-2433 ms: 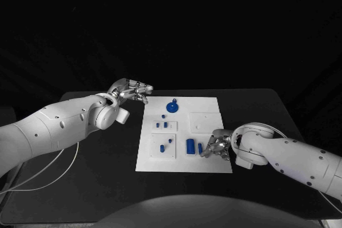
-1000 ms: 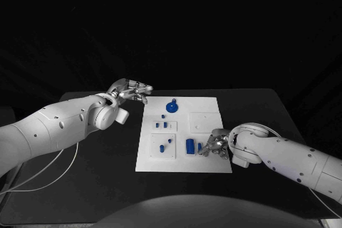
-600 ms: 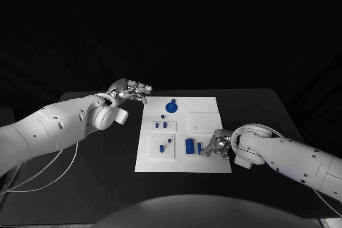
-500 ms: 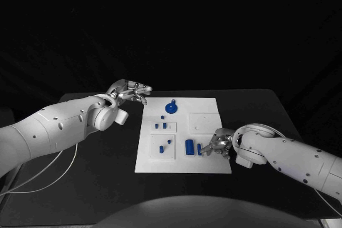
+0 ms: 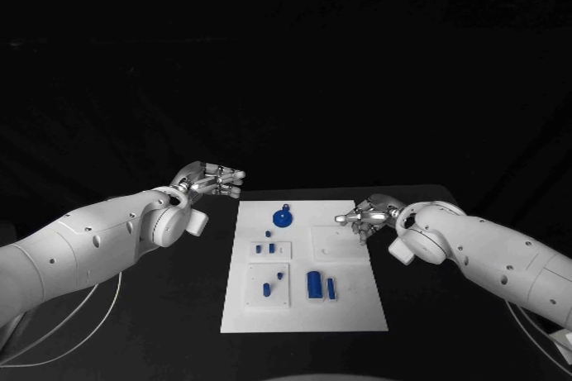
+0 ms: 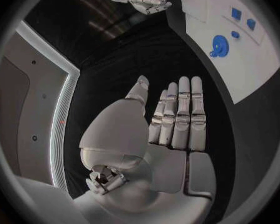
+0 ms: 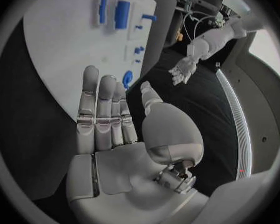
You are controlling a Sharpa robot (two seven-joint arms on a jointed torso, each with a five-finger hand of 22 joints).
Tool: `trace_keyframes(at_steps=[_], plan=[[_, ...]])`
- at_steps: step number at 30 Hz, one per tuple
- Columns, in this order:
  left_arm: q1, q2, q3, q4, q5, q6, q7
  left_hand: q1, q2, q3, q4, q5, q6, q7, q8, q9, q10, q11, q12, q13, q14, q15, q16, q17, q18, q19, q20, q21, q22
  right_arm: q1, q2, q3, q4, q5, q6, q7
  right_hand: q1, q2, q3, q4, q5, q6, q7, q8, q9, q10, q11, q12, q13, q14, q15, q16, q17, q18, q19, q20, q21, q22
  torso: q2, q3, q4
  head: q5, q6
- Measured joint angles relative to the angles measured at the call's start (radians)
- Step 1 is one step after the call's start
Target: Assemble the parts on the task board
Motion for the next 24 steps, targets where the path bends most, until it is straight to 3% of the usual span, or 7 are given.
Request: trace_keyframes(at_steps=[6, 9, 11, 14, 16, 20, 24], plan=[[0.018, 0.026, 0.001, -0.042, 0.03, -0.011, -0.005, 0.0, 0.0, 0.008, 0.001, -0.002, -0.029, -0.01, 0.0, -0.001, -0.101, 0.012, 0.0, -0.002, -0.126, 0.029, -0.083, -0.101, 0.0, -0.118, 0.064, 0.0, -0.177, 0.034, 0.051, 0.003, -0.137, 0.226, -0.053, 0.151, 0.054, 0.044, 0.023, -0.069, 0.009, -0.035, 0.03, 0.0, -0.148, -0.022, 0.065, -0.318, -0.504, -0.097, 0.084, -0.33, -0.265, 0.0, -0.207, 0.082, 0.001, -0.417, -0.008, 0.0024, 0.0007, -0.001, 0.04], [0.021, 0.04, 0.001, -0.06, 0.045, -0.016, -0.006, 0.0, 0.0, 0.014, 0.003, -0.002, -0.053, -0.018, 0.0, -0.004, -0.162, 0.01, 0.0, -0.004, -0.192, 0.034, -0.083, -0.144, 0.016, -0.151, 0.096, 0.0, -0.252, 0.041, 0.078, 0.011, -0.188, 0.319, -0.069, 0.227, 0.072, 0.048, 0.047, -0.093, 0.009, -0.06, 0.031, 0.0, -0.248, -0.051, 0.105, -0.432, -0.74, -0.23, 0.136, -0.414, -0.488, 0.006, -0.381, 0.162, 0.001, -0.61, -0.011, 0.0064, 0.003, 0.004, 0.06], [0.022, 0.046, 0.001, -0.068, 0.055, -0.02, -0.006, 0.0, 0.0, 0.021, 0.004, -0.002, -0.09, -0.024, -0.001, -0.007, -0.205, 0.007, 0.0, -0.005, -0.245, 0.035, -0.086, -0.151, 0.032, -0.173, 0.119, 0.0, -0.292, 0.044, 0.092, 0.016, -0.209, 0.361, -0.078, 0.27, 0.072, 0.048, 0.051, -0.096, 0.0, -0.069, 0.029, 0.0, -0.299, -0.09, 0.114, -0.436, -0.793, -0.291, 0.151, -0.421, -0.608, 0.031, -0.428, 0.205, 0.0, -0.696, -0.012, 0.0096, 0.0041, 0.007, 0.071], [0.023, 0.055, 0.001, -0.079, 0.069, -0.027, -0.005, -0.003, -0.014, 0.038, 0.007, -0.002, -0.151, -0.03, -0.012, -0.01, -0.279, 0.003, -0.004, -0.009, -0.293, 0.038, -0.087, -0.154, 0.088, -0.176, 0.16, 0.0, -0.377, 0.047, 0.11, 0.024, -0.235, 0.406, -0.089, 0.332, 0.07, 0.046, 0.052, -0.086, -0.004, -0.115, 0.028, 0.0, -0.348, -0.161, 0.119, -0.442, -0.807, -0.341, 0.157, -0.421, -0.764, 0.136, -0.498, 0.309, 0.0, -0.824, -0.013, 0.0133, 0.0053, 0.009, 0.083], [0.023, 0.061, 0.001, -0.083, 0.079, -0.032, -0.004, -0.007, -0.017, 0.045, 0.008, -0.002, -0.161, -0.03, -0.012, -0.011, -0.293, 0.001, -0.004, -0.011, -0.296, 0.04, -0.087, -0.154, 0.128, -0.168, 0.189, 0.0, -0.437, 0.047, 0.12, 0.026, -0.249, 0.421, -0.095, 0.365, 0.066, 0.042, 0.045, -0.079, -0.004, -0.158, 0.029, -0.003, -0.357, -0.184, 0.122, -0.442, -0.808, -0.361, 0.159, -0.42, -0.777, 0.183, -0.53, 0.347, 0.0, -0.854, -0.014, 0.0148, 0.0058, 0.01, 0.088], [0.024, 0.068, 0.001, -0.086, 0.09, -0.037, -0.002, -0.023, -0.019, 0.046, 0.007, -0.005, -0.199, -0.037, -0.015, -0.014, -0.336, -0.003, -0.008, -0.013, -0.341, 0.035, -0.092, -0.157, 0.149, -0.204, 0.196, -0.001, -0.511, 0.048, 0.13, 0.028, -0.258, 0.433, -0.102, 0.402, 0.054, 0.028, 0.04, -0.064, -0.006, -0.229, 0.029, -0.009, -0.362, -0.252, 0.12, -0.446, -0.812, -0.383, 0.155, -0.424, -0.783, 0.186, -0.61, 0.341, 0.0, -0.864, -0.014, 0.0173, 0.0068, 0.011, 0.095], [0.021, 0.062, 0.001, -0.077, 0.089, -0.038, -0.004, -0.206, -0.021, 0.035, -0.005, -0.029, -0.55, -0.079, -0.043, -0.038, -0.708, -0.048, -0.034, -0.035, -0.708, -0.019, -0.118, -0.182, 0.054, -0.585, 0.08, -0.03, -0.554, 0.049, 0.124, 0.02, -0.249, 0.435, -0.106, 0.4, -0.111, -0.005, 0.017, 0.005, -0.045, -0.61, -0.016, -0.035, -0.387, -0.665, 0.066, -0.472, -0.837, -0.778, 0.11, -0.452, -0.807, 0.075, -0.954, 0.218, -0.029, -0.891, -0.016, 0.0166, 0.0078, 0.011, 0.097]])
